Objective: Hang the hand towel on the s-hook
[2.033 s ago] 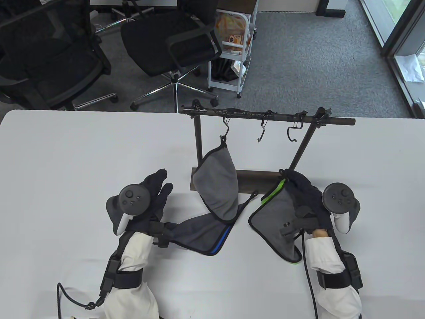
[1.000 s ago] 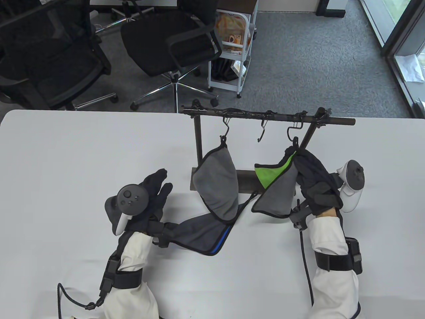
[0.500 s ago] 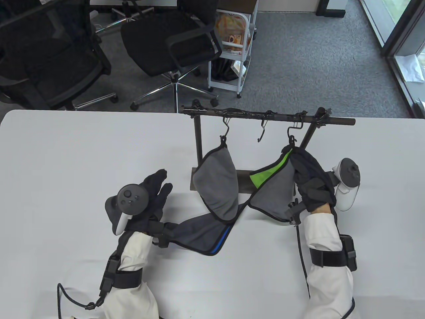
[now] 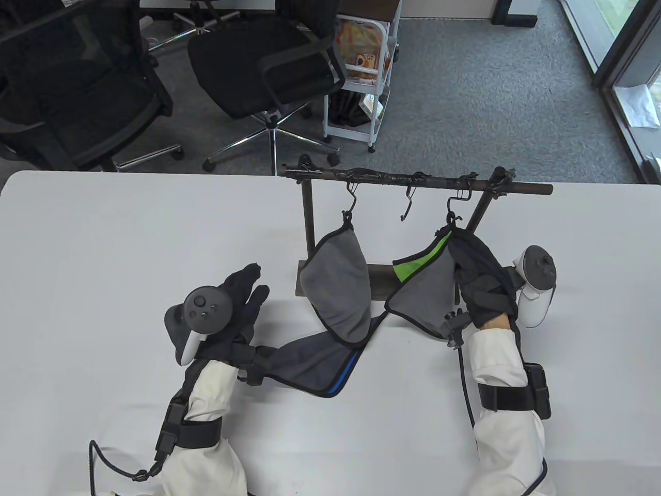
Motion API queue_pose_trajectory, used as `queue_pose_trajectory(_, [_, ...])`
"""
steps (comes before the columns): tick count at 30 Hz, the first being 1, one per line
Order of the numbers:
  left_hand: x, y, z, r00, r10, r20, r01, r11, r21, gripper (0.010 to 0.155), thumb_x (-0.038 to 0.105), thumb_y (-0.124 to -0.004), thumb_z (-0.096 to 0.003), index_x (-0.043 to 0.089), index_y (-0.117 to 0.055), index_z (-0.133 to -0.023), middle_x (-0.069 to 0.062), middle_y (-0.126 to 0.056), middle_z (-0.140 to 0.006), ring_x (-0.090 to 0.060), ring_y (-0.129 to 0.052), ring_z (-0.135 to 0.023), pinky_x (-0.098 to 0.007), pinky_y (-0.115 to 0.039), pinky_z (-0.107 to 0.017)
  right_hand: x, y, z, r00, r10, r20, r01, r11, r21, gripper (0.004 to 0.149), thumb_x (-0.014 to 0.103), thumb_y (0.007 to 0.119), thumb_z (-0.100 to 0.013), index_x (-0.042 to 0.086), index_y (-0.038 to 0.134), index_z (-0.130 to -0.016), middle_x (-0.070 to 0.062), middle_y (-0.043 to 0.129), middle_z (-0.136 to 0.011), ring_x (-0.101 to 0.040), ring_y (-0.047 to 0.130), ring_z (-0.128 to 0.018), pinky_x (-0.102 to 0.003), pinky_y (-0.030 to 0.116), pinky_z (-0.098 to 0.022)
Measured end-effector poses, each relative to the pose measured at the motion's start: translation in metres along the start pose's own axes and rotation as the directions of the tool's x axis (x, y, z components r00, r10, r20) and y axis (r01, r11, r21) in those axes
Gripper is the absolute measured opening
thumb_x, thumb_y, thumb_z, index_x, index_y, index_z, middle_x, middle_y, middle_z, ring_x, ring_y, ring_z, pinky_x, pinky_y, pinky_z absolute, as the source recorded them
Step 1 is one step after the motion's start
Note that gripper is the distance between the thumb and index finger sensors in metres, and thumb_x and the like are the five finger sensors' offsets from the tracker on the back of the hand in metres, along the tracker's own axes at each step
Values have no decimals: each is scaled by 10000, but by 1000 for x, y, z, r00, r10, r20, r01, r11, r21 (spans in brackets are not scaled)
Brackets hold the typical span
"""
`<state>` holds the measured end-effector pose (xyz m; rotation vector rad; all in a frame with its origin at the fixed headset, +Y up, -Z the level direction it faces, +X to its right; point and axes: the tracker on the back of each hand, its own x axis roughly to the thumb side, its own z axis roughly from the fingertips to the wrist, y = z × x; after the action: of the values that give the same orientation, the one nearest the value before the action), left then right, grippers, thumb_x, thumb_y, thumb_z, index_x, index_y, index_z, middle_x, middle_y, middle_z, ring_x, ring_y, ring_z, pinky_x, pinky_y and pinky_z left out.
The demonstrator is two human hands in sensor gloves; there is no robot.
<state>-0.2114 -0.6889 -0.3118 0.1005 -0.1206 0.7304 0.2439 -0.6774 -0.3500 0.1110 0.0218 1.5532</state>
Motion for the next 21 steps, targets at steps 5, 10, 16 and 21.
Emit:
queue_pose_trajectory(5, [0,0,0,1000,-4,1,4,1000,-4,580,380,-678,-566,134,-653,-1090,-172,-723,-1075,-468,-729,-961,-551,-727,-683,-6,-2,0,1000,11,-7,-11,999,-33,469,254,573,-665,47,498,-1079,-175,703,-953,-411,631,-911,-601,558,-688])
queue_pose_trajectory(10, [1,0,0,1000,-6,3,6,1000,0,578,380,-678,-566,136,-654,-1089,-172,-725,-1074,-469,-735,-957,-550,-731,-680,-8,-8,6,1000,-23,21,25,997,-72,503,249,592,-652,11,496,-1084,-244,667,-992,-474,605,-918,-637,536,-678])
queue_pose_trajectory(16, [13,2,2,998,-32,47,31,999,14,572,380,-680,-565,137,-669,-1082,-163,-753,-1057,-438,-788,-928,-520,-772,-652,-3,-17,21,996,84,33,-79,989,-128,509,252,608,-642,2,519,-1076,-259,680,-985,-487,620,-904,-644,545,-664])
queue_pose_trajectory(21, [38,0,6,990,-44,133,43,999,10,556,382,-682,-564,143,-700,-1067,-147,-796,-1029,-390,-860,-874,-462,-827,-600,-3,-29,32,985,168,35,-158,970,-184,505,247,618,-632,0,543,-1066,-267,698,-969,-492,633,-891,-648,551,-654])
